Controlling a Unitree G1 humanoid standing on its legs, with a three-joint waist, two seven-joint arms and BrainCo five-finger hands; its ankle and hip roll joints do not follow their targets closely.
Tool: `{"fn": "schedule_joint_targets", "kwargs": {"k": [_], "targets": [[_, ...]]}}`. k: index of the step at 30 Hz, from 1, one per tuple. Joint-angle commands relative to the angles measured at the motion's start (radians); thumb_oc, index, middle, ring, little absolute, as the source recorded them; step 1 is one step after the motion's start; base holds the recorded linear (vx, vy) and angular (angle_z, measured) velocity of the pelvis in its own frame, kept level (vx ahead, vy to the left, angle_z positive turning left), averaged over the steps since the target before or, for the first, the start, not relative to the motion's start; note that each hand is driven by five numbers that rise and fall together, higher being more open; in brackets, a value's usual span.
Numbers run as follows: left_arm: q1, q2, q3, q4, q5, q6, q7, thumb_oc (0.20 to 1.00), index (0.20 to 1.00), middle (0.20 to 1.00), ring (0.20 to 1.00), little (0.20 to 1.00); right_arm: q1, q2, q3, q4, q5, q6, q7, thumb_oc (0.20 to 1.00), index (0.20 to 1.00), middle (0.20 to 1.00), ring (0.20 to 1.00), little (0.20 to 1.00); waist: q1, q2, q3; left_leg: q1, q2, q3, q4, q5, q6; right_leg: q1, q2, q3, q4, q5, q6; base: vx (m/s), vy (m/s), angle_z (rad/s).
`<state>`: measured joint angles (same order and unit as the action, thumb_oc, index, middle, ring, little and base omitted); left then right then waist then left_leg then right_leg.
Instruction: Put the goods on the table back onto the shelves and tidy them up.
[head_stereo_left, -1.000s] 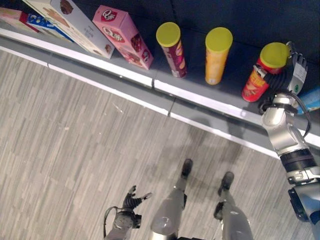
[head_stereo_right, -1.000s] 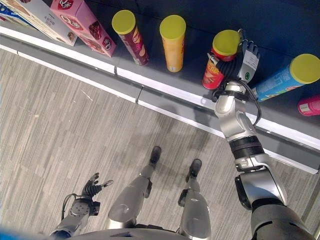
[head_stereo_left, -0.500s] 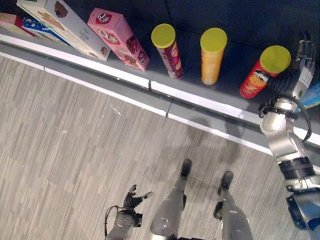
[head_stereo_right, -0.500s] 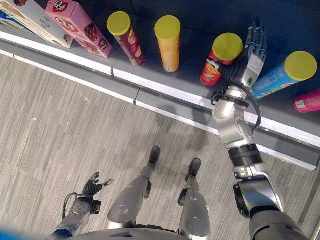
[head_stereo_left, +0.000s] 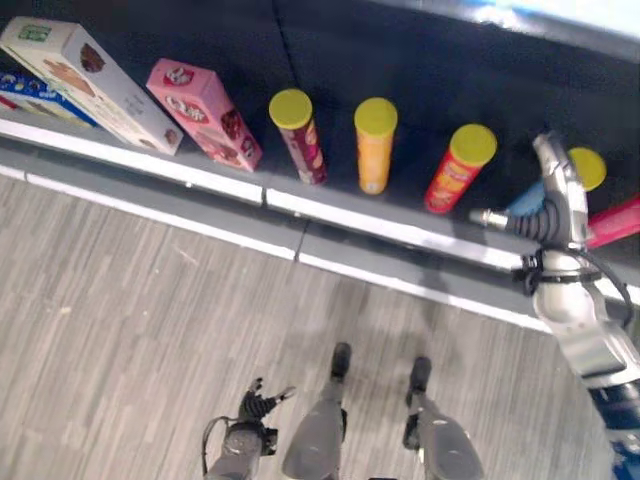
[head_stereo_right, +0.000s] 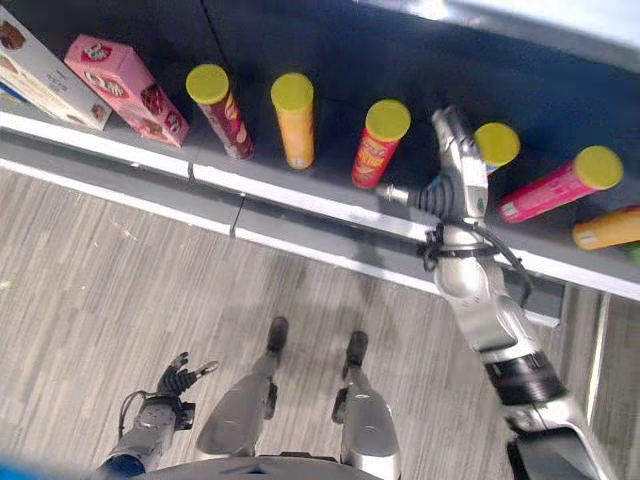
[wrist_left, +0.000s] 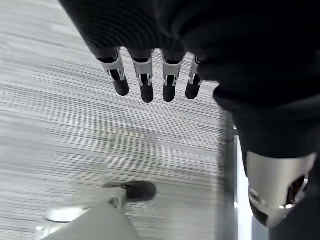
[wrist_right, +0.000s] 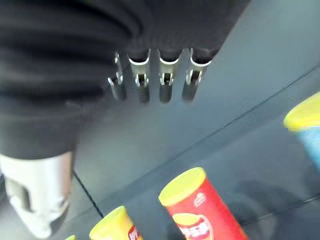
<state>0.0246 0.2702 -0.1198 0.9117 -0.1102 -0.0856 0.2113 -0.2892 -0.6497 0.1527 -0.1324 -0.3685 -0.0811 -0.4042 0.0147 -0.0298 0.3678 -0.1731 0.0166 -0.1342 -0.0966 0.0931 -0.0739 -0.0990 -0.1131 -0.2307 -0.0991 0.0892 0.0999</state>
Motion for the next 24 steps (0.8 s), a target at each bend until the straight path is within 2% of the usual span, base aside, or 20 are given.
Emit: {"fn": "schedule_joint_targets", "kwargs": {"k": [1,5,8,10,13,17,19,20,21,22,24], "targets": [[0.015,0.044,-0.016,0.045,0.045,-0.009,-0.032,1.0,1.0,1.0,1.0,1.0,-0.015,-0.087,0.032,-0.041,0.055,-0.081,0.124,1.0,1.0,1.0,1.0,1.0,-0.003,-0.008,-0.099,0.097,0.005,0.119,0.033,-0.14,0.011,0.038,-0.054,0.082,0.071,-0.112,0.095,0.04,0.196,-0.21],[0.014,0.047,-0.017,0.056,0.058,-0.005,-0.041,1.0,1.0,1.0,1.0,1.0,-0.008,-0.118,0.043,-0.03,0.069,-0.079,0.166,1.0,1.0,1.0,1.0,1.0,-0.008,-0.023,-0.122,0.121,-0.001,0.137,0.045,-0.158,0.024,0.045,-0.061,0.103,0.085,-0.104,0.103,0.01,0.125,-0.17],[0.015,0.049,-0.005,0.076,0.068,-0.003,-0.043,1.0,1.0,1.0,1.0,1.0,0.007,-0.12,0.041,-0.01,0.106,-0.078,0.19,1.0,1.0,1.0,1.0,1.0,-0.027,-0.037,-0.134,0.146,-0.009,0.167,0.053,-0.177,0.039,0.033,-0.07,0.143,0.118,-0.089,0.118,-0.02,0.114,-0.29],[0.019,0.05,-0.002,0.078,0.07,-0.004,-0.045,1.0,1.0,1.0,1.0,1.0,0.022,-0.116,0.031,-0.015,0.118,-0.082,0.196,1.0,1.0,1.0,1.0,1.0,-0.028,-0.04,-0.133,0.15,-0.012,0.177,0.056,-0.182,0.044,0.025,-0.072,0.155,0.129,-0.088,0.121,-0.02,0.064,-0.26],[0.018,0.061,0.009,0.087,0.081,-0.004,-0.046,1.0,1.0,1.0,1.0,1.0,0.058,-0.099,-0.008,-0.024,0.126,-0.081,0.189,1.0,1.0,1.0,1.0,1.0,-0.055,-0.044,-0.115,0.162,-0.011,0.214,0.068,-0.19,0.061,-0.034,-0.065,0.192,0.204,-0.068,0.137,-0.08,0.064,-0.36],[0.021,0.076,0.021,0.077,0.091,-0.004,-0.046,1.0,1.0,1.0,1.0,1.0,0.076,-0.087,-0.033,-0.035,0.124,-0.083,0.178,1.0,1.0,1.0,1.0,1.0,-0.06,-0.041,-0.101,0.158,0.014,0.252,0.088,-0.191,0.059,-0.05,-0.078,0.168,0.222,-0.063,0.136,-0.09,-0.047,-0.5],[0.031,0.086,0.034,0.066,0.087,-0.004,-0.043,1.0,1.0,1.0,1.0,1.0,0.087,-0.085,-0.058,-0.038,0.119,-0.081,0.17,1.0,1.0,1.0,1.0,1.0,-0.057,-0.035,-0.101,0.138,0.058,0.281,0.111,-0.187,0.052,-0.041,-0.134,0.112,0.219,-0.047,0.116,-0.11,-0.139,-0.42],[0.032,0.086,0.034,0.065,0.087,-0.003,-0.044,1.0,1.0,1.0,1.0,1.0,0.088,-0.085,-0.058,-0.038,0.119,-0.081,0.17,1.0,1.0,1.0,1.0,1.0,-0.056,-0.035,-0.1,0.138,0.06,0.281,0.114,-0.19,0.052,-0.039,-0.133,0.111,0.217,-0.047,0.115,-0.09,-0.123,-0.39],[0.035,0.09,0.036,0.06,0.086,-0.003,-0.044,1.0,1.0,1.0,1.0,1.0,0.092,-0.088,-0.068,-0.04,0.12,-0.081,0.169,1.0,1.0,1.0,1.0,1.0,-0.054,-0.034,-0.103,0.127,0.075,0.29,0.123,-0.191,0.047,-0.029,-0.161,0.086,0.21,-0.036,0.112,-0.13,-0.204,-0.61],[0.041,0.094,0.042,0.05,0.078,-0.004,-0.039,1.0,1.0,1.0,1.0,1.0,0.086,-0.096,-0.074,-0.037,0.118,-0.08,0.165,1.0,1.0,1.0,1.0,1.0,-0.047,-0.039,-0.114,0.107,0.102,0.314,0.138,-0.187,0.036,-0.007,-0.219,0.043,0.192,0.008,0.121,-0.17,-0.313,-0.67],[0.045,0.1,0.051,0.037,0.065,-0.006,-0.035,1.0,1.0,1.0,1.0,1.0,0.09,-0.105,-0.086,-0.04,0.117,-0.08,0.164,1.0,1.0,1.0,1.0,1.0,-0.04,-0.05,-0.125,0.089,0.137,0.339,0.16,-0.19,0.019,0.003,-0.279,0.007,0.171,0.081,0.142,-0.11,-0.268,-0.58]]}}
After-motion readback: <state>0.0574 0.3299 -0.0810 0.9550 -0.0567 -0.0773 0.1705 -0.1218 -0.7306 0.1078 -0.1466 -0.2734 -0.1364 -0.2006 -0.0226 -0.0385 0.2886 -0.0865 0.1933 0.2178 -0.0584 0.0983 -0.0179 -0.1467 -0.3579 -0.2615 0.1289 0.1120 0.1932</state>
